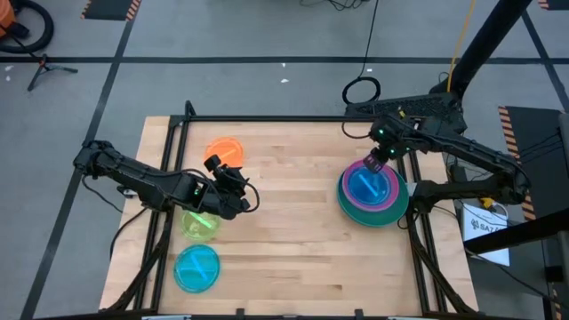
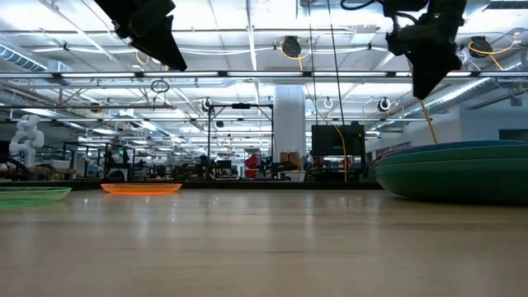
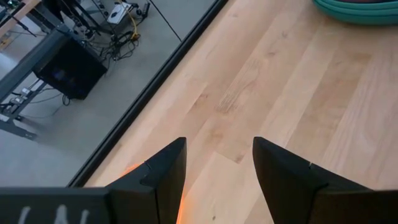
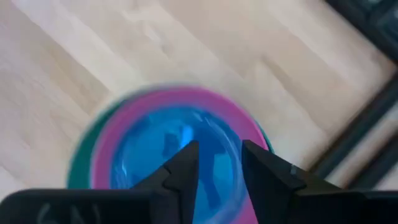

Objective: Stack plastic plates
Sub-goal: Stack the orange plate on top of the light blue plate

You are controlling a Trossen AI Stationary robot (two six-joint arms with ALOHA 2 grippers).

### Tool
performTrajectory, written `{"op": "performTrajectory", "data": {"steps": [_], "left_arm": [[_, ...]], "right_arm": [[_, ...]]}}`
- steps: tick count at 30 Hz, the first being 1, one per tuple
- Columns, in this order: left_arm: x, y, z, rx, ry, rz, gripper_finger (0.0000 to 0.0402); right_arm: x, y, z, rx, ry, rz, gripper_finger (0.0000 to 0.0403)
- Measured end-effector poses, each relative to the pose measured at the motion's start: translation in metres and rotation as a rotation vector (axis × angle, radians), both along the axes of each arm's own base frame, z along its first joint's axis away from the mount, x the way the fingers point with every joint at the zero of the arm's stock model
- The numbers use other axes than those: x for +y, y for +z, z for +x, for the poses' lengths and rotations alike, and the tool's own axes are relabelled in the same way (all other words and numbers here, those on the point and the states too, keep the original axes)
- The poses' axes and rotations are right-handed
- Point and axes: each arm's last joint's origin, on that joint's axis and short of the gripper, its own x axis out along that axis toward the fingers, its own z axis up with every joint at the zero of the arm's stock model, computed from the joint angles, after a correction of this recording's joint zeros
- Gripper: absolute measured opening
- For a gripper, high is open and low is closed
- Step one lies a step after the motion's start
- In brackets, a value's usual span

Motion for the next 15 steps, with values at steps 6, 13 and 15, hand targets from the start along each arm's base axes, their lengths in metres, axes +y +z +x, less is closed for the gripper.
{"op": "performTrajectory", "data": {"steps": [6, 13, 15], "left_arm": [[0.0, 0.0, 0.0, 0.0, 0.004, -0.003, 0.0191], [0.002, -0.004, -0.007, 0.055, 0.034, -0.017, 0.0191], [0.002, -0.005, -0.009, 0.081, 0.034, -0.018, 0.0191]], "right_arm": [[0.001, -0.003, 0.02, -0.153, 0.061, -0.076, 0.0112], [0.013, -0.023, 0.05, -0.356, 0.19, -0.169, 0.011], [0.018, -0.03, 0.059, -0.44, 0.237, -0.206, 0.011]]}}
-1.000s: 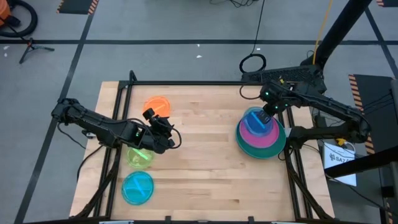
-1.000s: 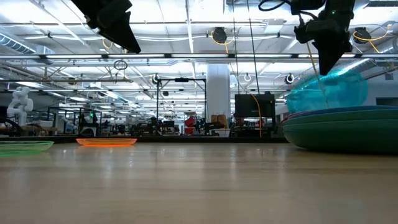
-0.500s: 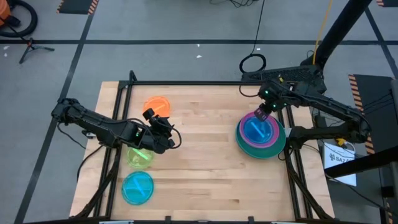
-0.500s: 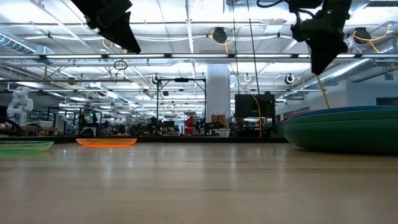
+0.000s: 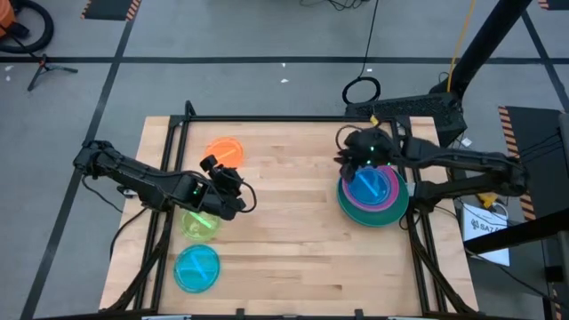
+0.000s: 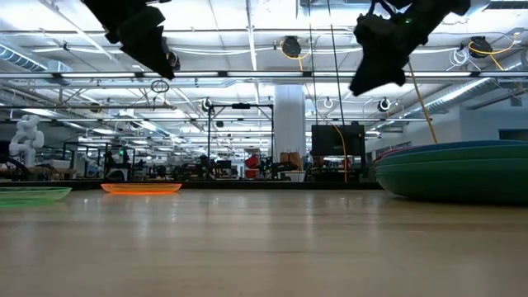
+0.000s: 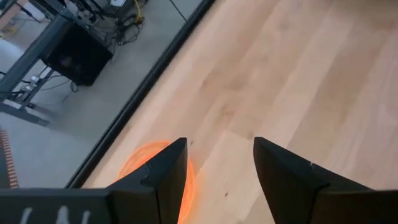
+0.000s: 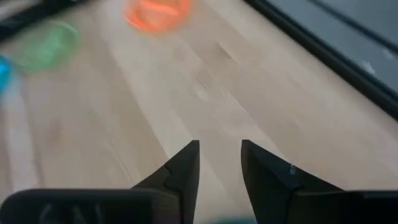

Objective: Stack plastic plates
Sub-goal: Stack the orange plate on top of the light blue plate

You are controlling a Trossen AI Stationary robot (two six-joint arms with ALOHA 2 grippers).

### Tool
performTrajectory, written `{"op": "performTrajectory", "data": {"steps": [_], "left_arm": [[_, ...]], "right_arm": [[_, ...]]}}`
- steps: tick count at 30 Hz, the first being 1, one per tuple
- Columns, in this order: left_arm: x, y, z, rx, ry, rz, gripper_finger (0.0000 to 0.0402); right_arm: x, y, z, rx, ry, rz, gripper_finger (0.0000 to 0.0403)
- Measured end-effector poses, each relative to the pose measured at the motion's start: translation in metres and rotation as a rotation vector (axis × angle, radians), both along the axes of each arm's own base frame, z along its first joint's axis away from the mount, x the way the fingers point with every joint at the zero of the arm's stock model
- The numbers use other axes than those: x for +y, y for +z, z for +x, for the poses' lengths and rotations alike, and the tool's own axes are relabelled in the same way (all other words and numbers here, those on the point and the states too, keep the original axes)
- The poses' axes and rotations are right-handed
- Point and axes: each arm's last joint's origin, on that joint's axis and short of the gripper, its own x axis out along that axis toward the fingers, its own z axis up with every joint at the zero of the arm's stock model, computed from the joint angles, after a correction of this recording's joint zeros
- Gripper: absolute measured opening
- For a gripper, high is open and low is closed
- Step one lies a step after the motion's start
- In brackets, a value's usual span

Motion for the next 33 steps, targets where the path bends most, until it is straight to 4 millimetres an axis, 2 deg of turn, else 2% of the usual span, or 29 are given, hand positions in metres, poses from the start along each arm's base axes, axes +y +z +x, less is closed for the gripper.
{"op": "performTrajectory", "data": {"steps": [7, 15, 20, 25, 33], "left_arm": [[0.008, -0.004, 0.002, 0.098, -0.073, -0.136, 0.0191], [0.037, -0.006, 0.007, 0.21, -0.133, -0.192, 0.0191], [0.058, -0.009, 0.014, 0.25, -0.179, -0.225, 0.0191], [0.078, -0.027, 0.026, 0.339, -0.207, -0.257, 0.0191], [0.108, -0.072, 0.045, 0.545, -0.218, -0.269, 0.0191]], "right_arm": [[0.026, -0.007, 0.02, -0.204, 0.196, -0.13, 0.011], [0.068, 0.013, 0.031, -0.412, 0.441, -0.28, 0.011], [0.083, 0.017, 0.027, -0.433, 0.534, -0.327, 0.011], [0.087, 0.016, 0.026, -0.422, 0.561, -0.336, 0.011], [0.087, 0.012, 0.025, -0.381, 0.571, -0.331, 0.011]]}}
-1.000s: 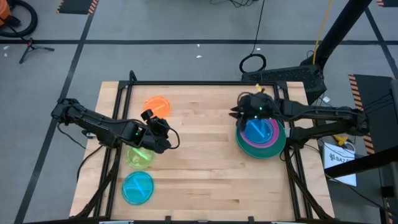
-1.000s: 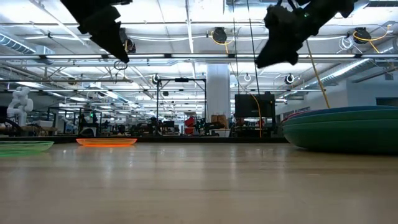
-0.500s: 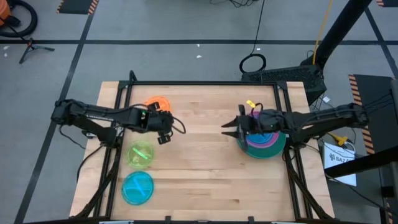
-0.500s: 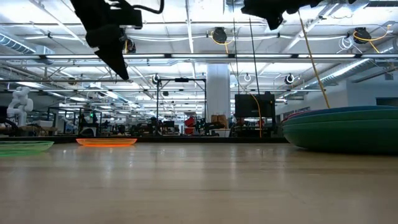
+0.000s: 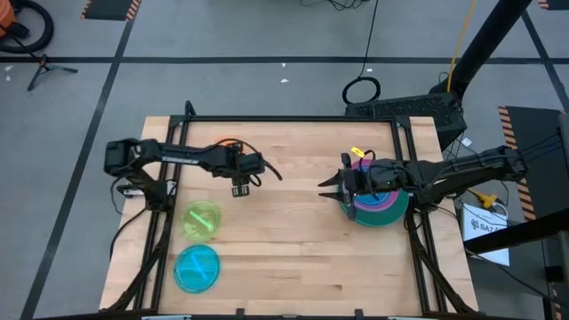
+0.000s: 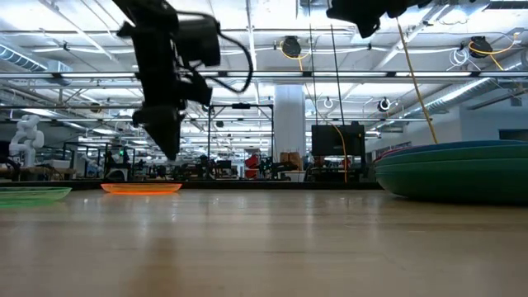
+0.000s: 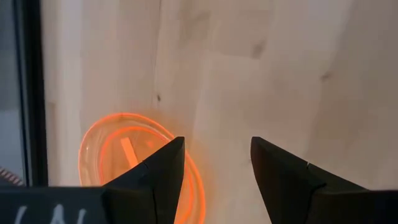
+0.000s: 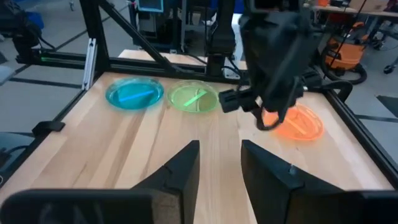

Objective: Stack plastic plates
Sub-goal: Stack the orange plate on top of the light blue plate

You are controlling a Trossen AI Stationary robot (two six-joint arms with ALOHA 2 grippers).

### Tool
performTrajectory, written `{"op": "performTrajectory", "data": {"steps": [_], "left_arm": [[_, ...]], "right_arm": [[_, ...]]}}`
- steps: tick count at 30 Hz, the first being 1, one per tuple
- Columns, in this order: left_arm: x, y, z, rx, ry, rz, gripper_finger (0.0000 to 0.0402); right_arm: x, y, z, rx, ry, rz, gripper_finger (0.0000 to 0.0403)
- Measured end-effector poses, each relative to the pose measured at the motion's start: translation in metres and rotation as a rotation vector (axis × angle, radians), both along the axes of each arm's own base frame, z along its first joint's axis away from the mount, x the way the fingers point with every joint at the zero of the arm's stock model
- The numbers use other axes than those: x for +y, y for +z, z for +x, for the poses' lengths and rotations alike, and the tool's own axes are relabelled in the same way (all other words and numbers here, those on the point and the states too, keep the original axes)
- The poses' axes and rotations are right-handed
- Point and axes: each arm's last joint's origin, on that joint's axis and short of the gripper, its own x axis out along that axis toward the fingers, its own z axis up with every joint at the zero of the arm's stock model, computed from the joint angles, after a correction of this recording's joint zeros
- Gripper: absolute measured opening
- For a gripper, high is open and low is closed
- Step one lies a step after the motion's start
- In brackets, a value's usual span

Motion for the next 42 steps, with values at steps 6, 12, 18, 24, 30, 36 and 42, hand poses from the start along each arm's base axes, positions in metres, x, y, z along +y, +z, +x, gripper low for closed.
{"op": "performTrajectory", "data": {"steps": [6, 12, 18, 24, 30, 36, 42], "left_arm": [[0.025, -0.018, 0.001, 0.067, 0.042, -0.007, 0.0191], [0.041, -0.03, -0.01, 0.067, 0.073, -0.107, 0.0191], [0.04, -0.051, -0.031, 0.097, 0.084, -0.145, 0.0191], [0.036, -0.056, -0.032, 0.091, 0.08, -0.139, 0.0191], [0.031, -0.055, -0.031, 0.1, 0.059, -0.134, 0.0191], [0.018, -0.045, -0.037, 0.122, 0.035, -0.163, 0.0191], [0.016, -0.02, -0.041, 0.011, -0.012, -0.122, 0.0191]], "right_arm": [[0.0, -0.003, -0.001, 0.033, 0.001, -0.008, 0.0109], [0.0, -0.006, -0.002, 0.063, -0.004, 0.005, 0.011], [0.0, -0.007, -0.002, 0.078, -0.011, 0.018, 0.011], [0.0, -0.007, -0.002, 0.077, -0.016, 0.016, 0.011], [-0.002, -0.007, -0.002, 0.074, -0.062, 0.002, 0.011], [-0.002, -0.009, -0.002, 0.088, -0.064, -0.001, 0.011], [-0.003, -0.008, -0.002, 0.086, -0.068, -0.006, 0.011]]}}
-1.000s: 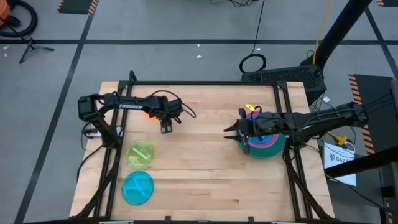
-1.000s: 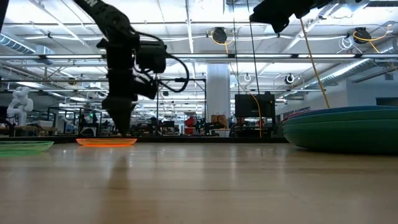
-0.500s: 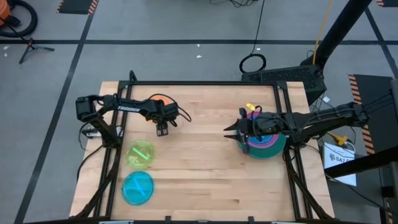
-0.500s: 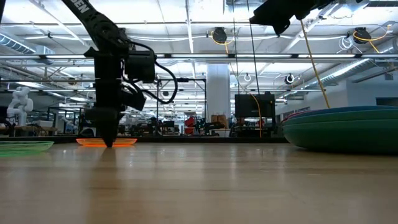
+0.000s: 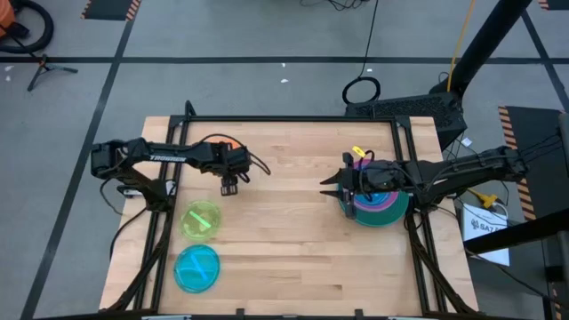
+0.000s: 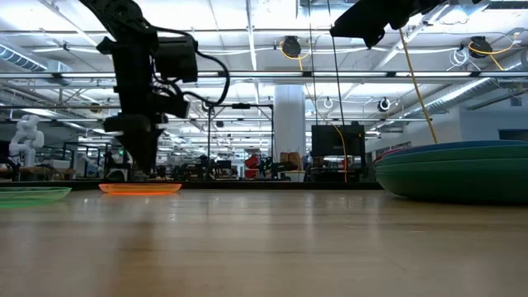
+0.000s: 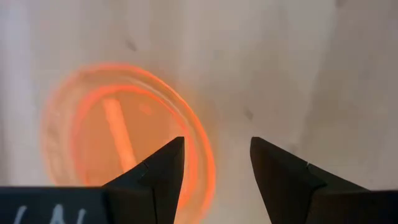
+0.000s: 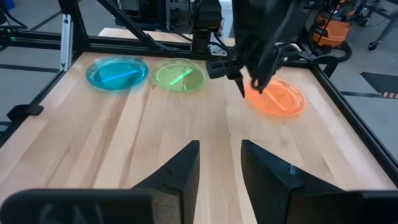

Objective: Stack plastic plates
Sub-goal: Stack the orange plate on top of the light blue plate

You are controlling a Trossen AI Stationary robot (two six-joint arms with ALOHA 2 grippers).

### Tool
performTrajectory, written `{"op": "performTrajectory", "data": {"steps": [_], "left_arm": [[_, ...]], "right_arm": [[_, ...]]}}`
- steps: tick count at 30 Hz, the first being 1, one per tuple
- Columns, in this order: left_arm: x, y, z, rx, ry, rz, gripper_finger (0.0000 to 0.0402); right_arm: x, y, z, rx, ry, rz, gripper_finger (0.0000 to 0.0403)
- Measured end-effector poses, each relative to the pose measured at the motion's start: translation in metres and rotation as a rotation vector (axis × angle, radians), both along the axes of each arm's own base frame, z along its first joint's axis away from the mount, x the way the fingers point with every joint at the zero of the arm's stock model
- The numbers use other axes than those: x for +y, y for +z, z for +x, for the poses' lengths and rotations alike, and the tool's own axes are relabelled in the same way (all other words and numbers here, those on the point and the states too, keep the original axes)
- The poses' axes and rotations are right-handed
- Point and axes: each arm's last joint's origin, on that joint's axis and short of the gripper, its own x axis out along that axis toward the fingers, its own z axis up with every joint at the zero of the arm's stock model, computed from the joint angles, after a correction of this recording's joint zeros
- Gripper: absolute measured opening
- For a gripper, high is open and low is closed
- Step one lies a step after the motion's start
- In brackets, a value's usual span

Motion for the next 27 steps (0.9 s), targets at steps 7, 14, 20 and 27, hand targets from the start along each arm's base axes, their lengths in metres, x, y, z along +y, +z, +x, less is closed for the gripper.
{"op": "performTrajectory", "data": {"steps": [7, 14, 20, 27], "left_arm": [[0.007, -0.003, -0.005, -0.045, 0.008, -0.009, 0.0191], [0.005, -0.031, -0.019, -0.053, 0.066, -0.005, 0.0191], [0.006, -0.036, -0.022, -0.067, 0.134, 0.045, 0.0191], [0.005, -0.041, -0.023, -0.089, 0.152, 0.068, 0.0188]], "right_arm": [[0.0, 0.0, 0.0, 0.004, 0.0, -0.005, 0.011], [0.0, -0.001, 0.0, 0.007, 0.0, -0.005, 0.011], [0.0, -0.001, 0.0, 0.007, 0.005, -0.015, 0.011], [0.0, -0.001, 0.0, 0.006, 0.004, -0.013, 0.011]]}}
